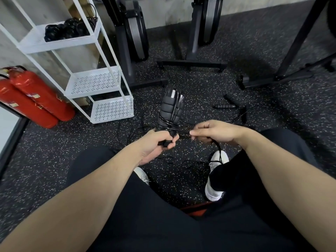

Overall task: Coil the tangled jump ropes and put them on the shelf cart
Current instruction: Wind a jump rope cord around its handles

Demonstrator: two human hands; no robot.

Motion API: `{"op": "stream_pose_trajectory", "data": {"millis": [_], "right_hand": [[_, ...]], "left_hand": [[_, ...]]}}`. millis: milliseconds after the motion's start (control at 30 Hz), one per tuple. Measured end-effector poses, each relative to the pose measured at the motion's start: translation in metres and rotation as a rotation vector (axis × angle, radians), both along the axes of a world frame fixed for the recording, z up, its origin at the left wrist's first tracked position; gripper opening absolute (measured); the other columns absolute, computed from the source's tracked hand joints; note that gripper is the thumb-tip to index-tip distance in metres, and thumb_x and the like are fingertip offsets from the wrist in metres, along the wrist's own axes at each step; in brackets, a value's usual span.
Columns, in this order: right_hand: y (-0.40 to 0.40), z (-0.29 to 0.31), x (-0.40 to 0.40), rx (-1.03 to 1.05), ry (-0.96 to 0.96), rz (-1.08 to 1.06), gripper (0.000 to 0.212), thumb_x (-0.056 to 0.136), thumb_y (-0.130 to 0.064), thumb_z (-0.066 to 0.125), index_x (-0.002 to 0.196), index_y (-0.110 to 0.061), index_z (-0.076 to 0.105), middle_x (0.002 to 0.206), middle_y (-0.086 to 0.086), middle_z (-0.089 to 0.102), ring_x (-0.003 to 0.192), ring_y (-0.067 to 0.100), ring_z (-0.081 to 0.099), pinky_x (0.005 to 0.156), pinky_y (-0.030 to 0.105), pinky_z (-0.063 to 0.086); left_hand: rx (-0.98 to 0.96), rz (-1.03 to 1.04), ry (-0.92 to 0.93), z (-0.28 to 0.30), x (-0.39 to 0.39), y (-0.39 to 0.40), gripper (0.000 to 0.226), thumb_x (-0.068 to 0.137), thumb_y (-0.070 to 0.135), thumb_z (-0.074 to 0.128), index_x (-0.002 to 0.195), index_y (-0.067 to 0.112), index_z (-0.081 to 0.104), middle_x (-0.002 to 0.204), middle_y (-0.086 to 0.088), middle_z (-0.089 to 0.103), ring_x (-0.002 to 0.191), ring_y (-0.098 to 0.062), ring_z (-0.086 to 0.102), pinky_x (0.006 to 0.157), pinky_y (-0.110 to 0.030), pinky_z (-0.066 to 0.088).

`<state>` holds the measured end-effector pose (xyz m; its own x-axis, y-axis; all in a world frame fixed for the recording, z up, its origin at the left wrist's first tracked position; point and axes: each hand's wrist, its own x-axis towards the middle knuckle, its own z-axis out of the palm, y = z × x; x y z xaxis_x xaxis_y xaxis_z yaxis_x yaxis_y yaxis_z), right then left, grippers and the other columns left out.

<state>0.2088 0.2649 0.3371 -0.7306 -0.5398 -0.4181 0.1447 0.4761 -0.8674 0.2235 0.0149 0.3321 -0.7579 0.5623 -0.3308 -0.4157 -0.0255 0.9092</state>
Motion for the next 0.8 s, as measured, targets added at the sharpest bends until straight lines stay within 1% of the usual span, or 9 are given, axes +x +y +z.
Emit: {"op": "stream_pose_trajectory", "data": {"millis": [100,200,267,333,400,500,600,700,800], "right_hand": [[-0.002,-0.001,-0.001,0.162,0.060,-0.097,0.031,0.086,-0.058,0.068,0.080,-0.028,0.073,0.061,-0.009,0.049,0.055,0.009,0.040,0.060,0.026,0.034],[-0.001,-0.004,-0.002,0.233,0.086,-0.089,0.024,0.082,-0.052,0.076,0.074,-0.030,0.074,0.066,-0.007,0.058,0.062,0.005,0.052,0.070,0.026,0.039],[0.000,-0.007,-0.004,0.300,0.121,-0.059,0.020,0.088,-0.024,0.078,0.071,-0.026,0.069,0.070,-0.012,0.065,0.071,0.004,0.058,0.076,0.023,0.044],[0.001,-0.013,-0.004,0.420,0.184,0.044,0.035,0.089,0.003,0.068,0.066,-0.022,0.059,0.068,-0.006,0.062,0.066,0.010,0.055,0.071,0.025,0.045],[0.003,-0.020,-0.004,0.524,0.169,0.136,0.038,0.088,0.009,0.058,0.064,-0.021,0.055,0.068,-0.001,0.058,0.066,0.017,0.052,0.067,0.031,0.042],[0.006,-0.021,-0.004,0.598,0.070,0.180,0.031,0.093,0.002,0.051,0.075,-0.021,0.061,0.073,0.000,0.059,0.066,0.017,0.049,0.058,0.029,0.036],[0.001,-0.016,-0.004,0.520,0.061,0.119,0.022,0.097,-0.012,0.061,0.092,-0.031,0.071,0.088,-0.007,0.071,0.077,0.012,0.059,0.071,0.028,0.046],[-0.005,-0.016,-0.003,0.412,0.068,0.053,0.005,0.087,-0.032,0.078,0.084,-0.036,0.077,0.089,-0.014,0.076,0.086,0.007,0.065,0.082,0.025,0.049],[-0.012,-0.020,-0.001,0.489,0.147,0.034,0.014,0.076,-0.046,0.085,0.081,-0.035,0.078,0.091,-0.009,0.076,0.092,0.012,0.067,0.086,0.031,0.054]], "left_hand": [[-0.135,-0.115,0.036,-0.001,0.004,0.003,0.015,0.077,0.006,0.053,0.092,0.005,0.053,0.081,-0.008,0.053,0.067,-0.014,0.048,0.086,-0.031,0.041],[-0.380,-0.229,0.093,-0.002,0.004,0.004,0.021,0.073,0.012,0.058,0.094,0.010,0.055,0.080,-0.001,0.057,0.076,-0.013,0.051,0.094,-0.035,0.038],[-0.609,-0.326,0.166,0.001,0.003,0.005,0.039,0.080,0.016,0.065,0.114,0.031,0.053,0.084,0.003,0.059,0.077,-0.015,0.051,0.080,-0.030,0.043],[-0.733,-0.444,0.281,0.003,0.005,0.009,0.044,0.089,0.013,0.065,0.111,0.043,0.043,0.084,0.003,0.059,0.069,-0.015,0.051,0.072,-0.030,0.044],[-0.863,-0.500,0.439,0.000,0.006,0.012,0.041,0.090,0.017,0.064,0.111,0.043,0.040,0.084,0.005,0.064,0.070,-0.014,0.057,0.091,-0.035,0.039],[-1.037,-0.505,0.609,-0.002,0.005,0.008,0.041,0.090,0.026,0.061,0.116,0.043,0.035,0.082,0.011,0.069,0.083,-0.012,0.062,0.109,-0.043,0.023],[-1.014,-0.527,0.716,-0.003,0.005,0.006,0.038,0.089,0.027,0.060,0.112,0.044,0.034,0.074,0.009,0.069,0.077,-0.008,0.060,0.104,-0.043,0.024],[-0.961,-0.592,0.893,-0.005,0.012,0.015,0.034,0.088,0.030,0.060,0.105,0.044,0.033,0.075,0.012,0.063,0.074,0.000,0.053,0.095,-0.040,0.026],[-1.014,-0.679,1.021,-0.011,0.013,0.017,0.036,0.087,0.035,0.062,0.111,0.040,0.036,0.081,0.013,0.059,0.079,-0.003,0.052,0.094,-0.038,0.027]]}}
